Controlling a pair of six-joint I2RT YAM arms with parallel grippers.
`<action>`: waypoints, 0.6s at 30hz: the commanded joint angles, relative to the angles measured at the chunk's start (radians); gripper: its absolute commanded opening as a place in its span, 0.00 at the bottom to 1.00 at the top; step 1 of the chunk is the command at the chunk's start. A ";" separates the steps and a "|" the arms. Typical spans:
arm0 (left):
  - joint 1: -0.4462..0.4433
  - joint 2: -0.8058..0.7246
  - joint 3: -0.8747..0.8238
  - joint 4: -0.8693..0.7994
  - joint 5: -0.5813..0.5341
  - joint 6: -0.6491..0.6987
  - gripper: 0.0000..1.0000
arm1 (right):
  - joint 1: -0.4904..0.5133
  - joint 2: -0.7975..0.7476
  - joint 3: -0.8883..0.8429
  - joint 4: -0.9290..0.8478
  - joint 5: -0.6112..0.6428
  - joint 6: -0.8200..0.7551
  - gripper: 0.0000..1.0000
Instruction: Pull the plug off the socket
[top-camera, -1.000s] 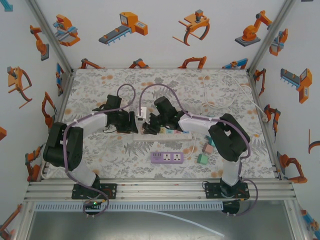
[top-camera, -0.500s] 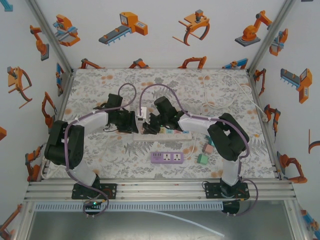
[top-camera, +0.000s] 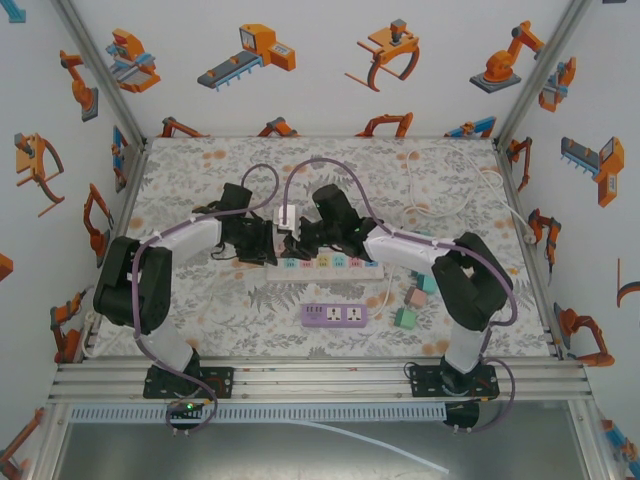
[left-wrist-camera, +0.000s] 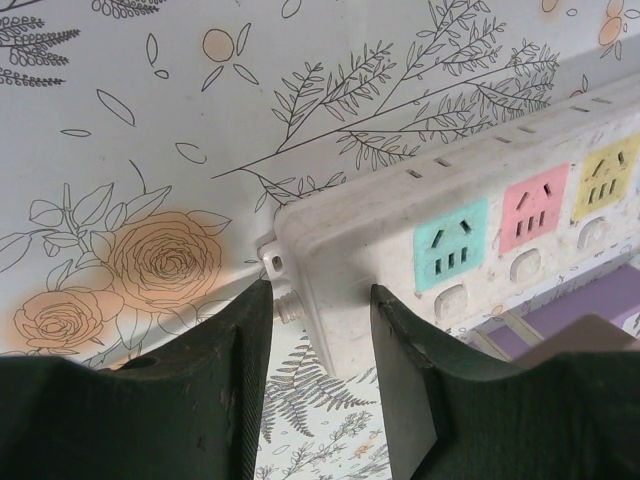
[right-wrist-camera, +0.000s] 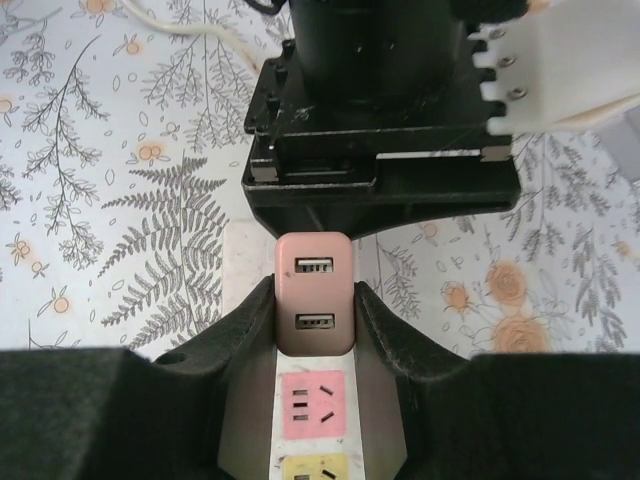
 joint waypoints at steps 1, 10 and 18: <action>-0.003 0.039 -0.028 -0.068 -0.121 0.041 0.43 | 0.004 -0.033 -0.011 0.033 -0.024 0.001 0.14; -0.002 -0.119 -0.038 0.015 -0.030 0.022 0.46 | -0.003 -0.175 -0.106 0.162 0.043 0.194 0.14; -0.004 -0.372 -0.105 0.172 0.170 0.075 0.49 | -0.088 -0.404 -0.186 0.100 0.303 0.780 0.10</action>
